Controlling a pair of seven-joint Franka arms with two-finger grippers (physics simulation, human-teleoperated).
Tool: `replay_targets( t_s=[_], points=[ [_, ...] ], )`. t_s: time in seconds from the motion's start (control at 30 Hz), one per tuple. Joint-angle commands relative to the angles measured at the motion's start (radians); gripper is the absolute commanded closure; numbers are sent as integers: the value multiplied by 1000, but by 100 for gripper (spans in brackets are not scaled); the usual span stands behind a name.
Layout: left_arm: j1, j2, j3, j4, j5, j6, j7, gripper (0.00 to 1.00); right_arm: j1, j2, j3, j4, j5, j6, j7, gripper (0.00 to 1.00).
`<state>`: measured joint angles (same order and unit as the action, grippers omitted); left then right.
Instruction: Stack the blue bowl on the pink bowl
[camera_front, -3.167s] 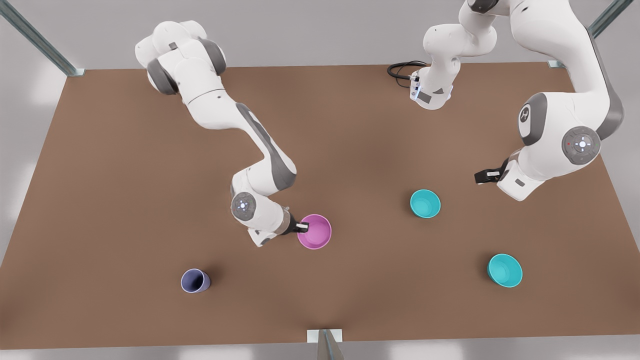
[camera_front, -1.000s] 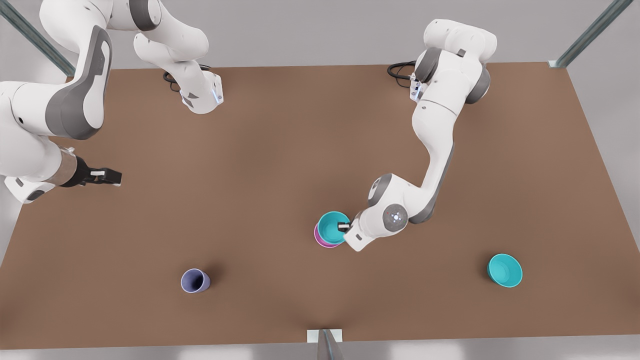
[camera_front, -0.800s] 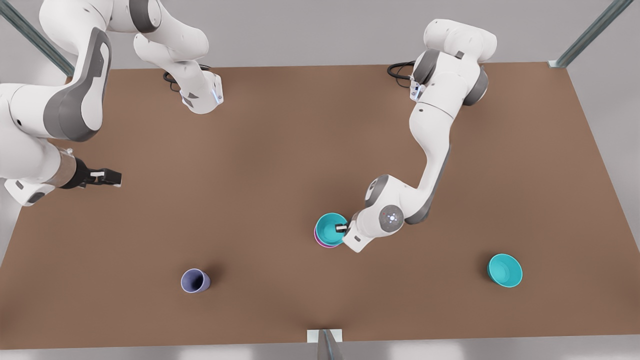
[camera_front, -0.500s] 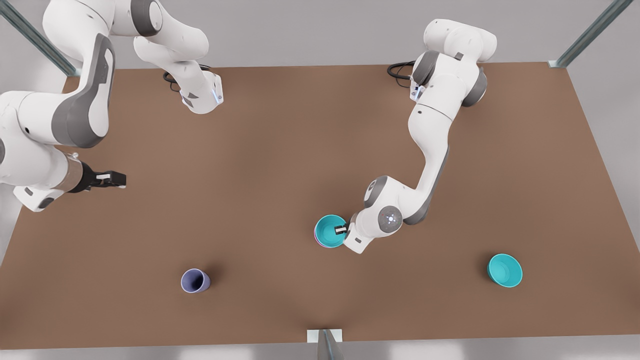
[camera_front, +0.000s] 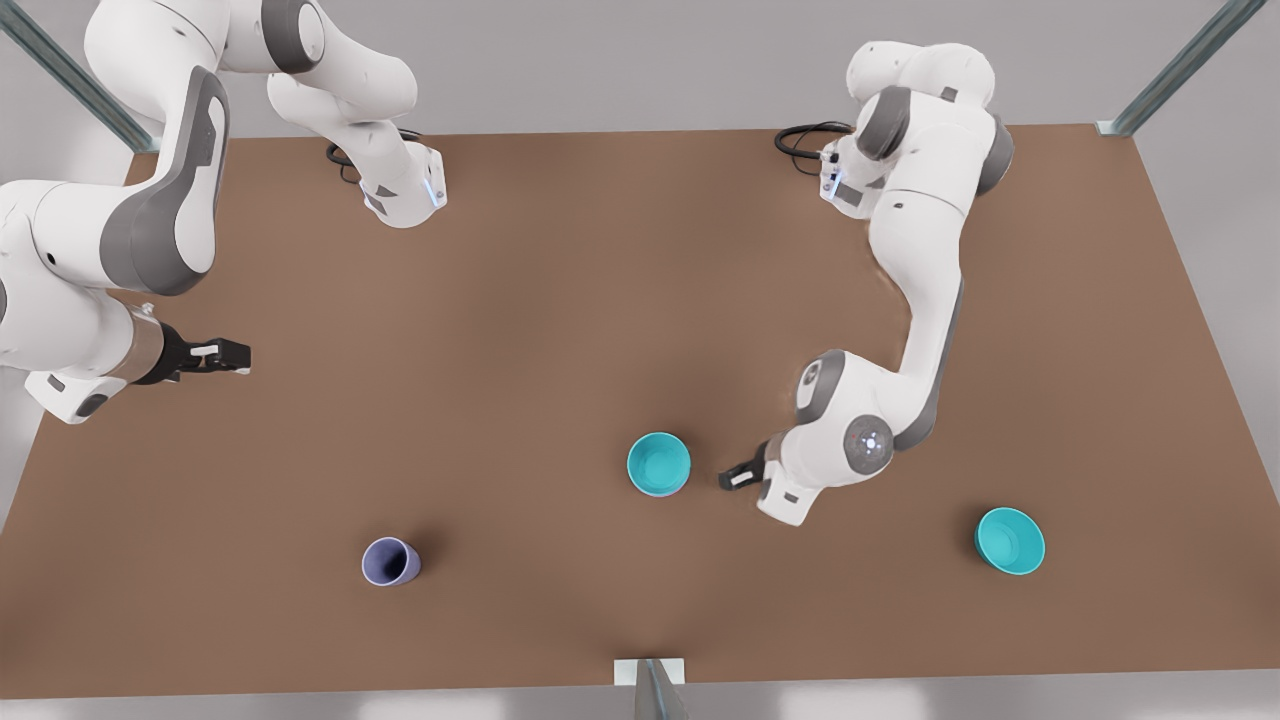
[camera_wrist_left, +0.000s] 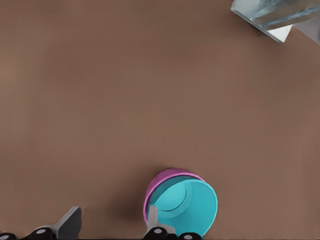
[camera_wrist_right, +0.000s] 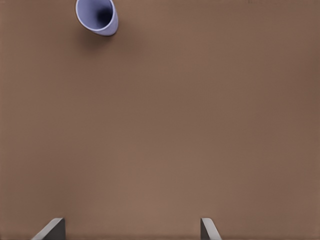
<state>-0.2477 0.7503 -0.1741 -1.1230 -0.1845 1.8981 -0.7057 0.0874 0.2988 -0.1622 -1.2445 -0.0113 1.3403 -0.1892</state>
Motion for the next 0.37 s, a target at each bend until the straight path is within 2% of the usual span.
replay_targets(
  t_s=[0.0, 0.03, 0.13, 0.17, 0.2, 0.33],
  points=[
    [30, -116, -2, 3, 192, -420, -25, 0, 0, -1, 0, 0, 1, -1, -29, 0],
    [25, -189, -4, 3, 266, -490, -15, 0, 0, -1, 0, 0, 1, -1, -29, 0],
    [59, -328, 2, -24, 347, -585, 477, 0, -1, -1, 0, 2, 1, 0, -29, 0],
    [85, -466, 5, -171, 342, -518, 601, 0, -1, -1, 0, 7, 1, 0, -29, 0],
    [74, -509, 5, -222, 339, -476, 600, 0, -1, 0, 0, 7, 1, 0, -29, 0],
    [73, -511, 5, -221, 335, -510, 601, 0, -1, 0, 0, 7, 1, 0, -29, 0]
  ],
)
